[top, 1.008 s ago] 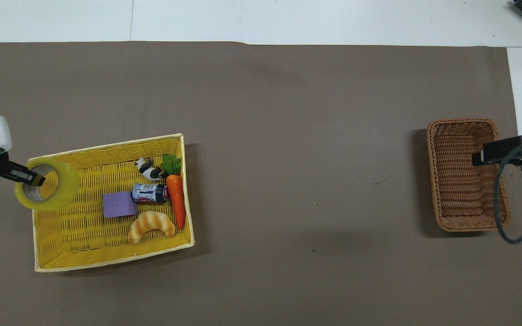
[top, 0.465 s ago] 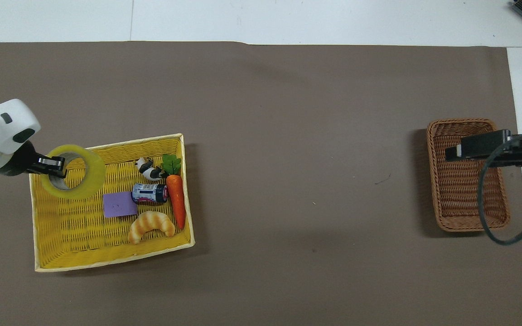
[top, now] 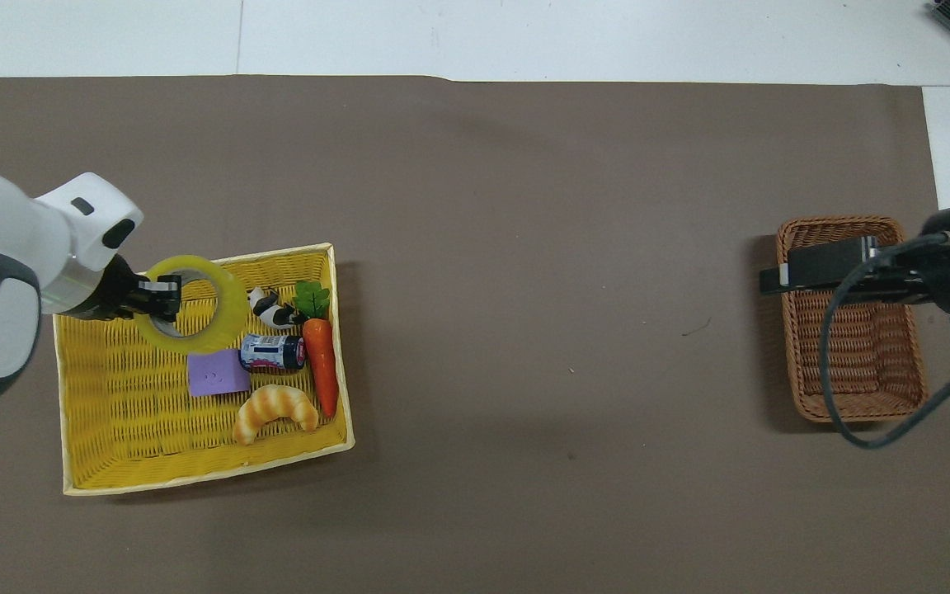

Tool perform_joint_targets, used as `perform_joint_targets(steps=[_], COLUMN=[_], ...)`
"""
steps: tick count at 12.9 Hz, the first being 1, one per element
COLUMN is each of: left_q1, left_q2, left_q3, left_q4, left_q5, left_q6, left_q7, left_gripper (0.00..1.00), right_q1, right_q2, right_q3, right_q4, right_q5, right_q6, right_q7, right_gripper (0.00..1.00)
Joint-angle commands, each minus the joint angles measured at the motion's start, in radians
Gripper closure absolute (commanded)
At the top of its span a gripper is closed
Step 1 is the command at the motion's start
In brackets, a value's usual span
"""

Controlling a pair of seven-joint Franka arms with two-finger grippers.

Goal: Move tape to another basket
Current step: 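Carry the tape with the left gripper while the right gripper reaches toward it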

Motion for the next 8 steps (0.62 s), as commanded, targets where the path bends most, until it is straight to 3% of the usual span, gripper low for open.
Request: perform_joint_targets(steps=[1, 4, 8], left_q1=[-0.045, -0.056, -0.097], left_q2=[-0.010, 0.008, 0.019], left_q3=[-0.013, -0.086, -0.163], left_q4=[0.007, 0.010, 0.029], left_q5=[-0.107, -0.200, -0.213], left_q6=[0.029, 0.127, 0.212], left_q7=[0.008, 0.036, 0.042], left_gripper=[1.00, 1.00, 1.00], right_q1=[0.015, 0.059, 0.079], right_q2=[-0.032, -0.038, -0.064], right_q3=[-0.001, 0.001, 0.001], right_q4=[-0.066, -0.120, -0.184], right_q5=[0.053, 0.061, 0.082], right_q6=[0.048, 0.122, 0.165], right_q7=[0.039, -0.035, -0.121], right_gripper=[0.00, 0.00, 0.00])
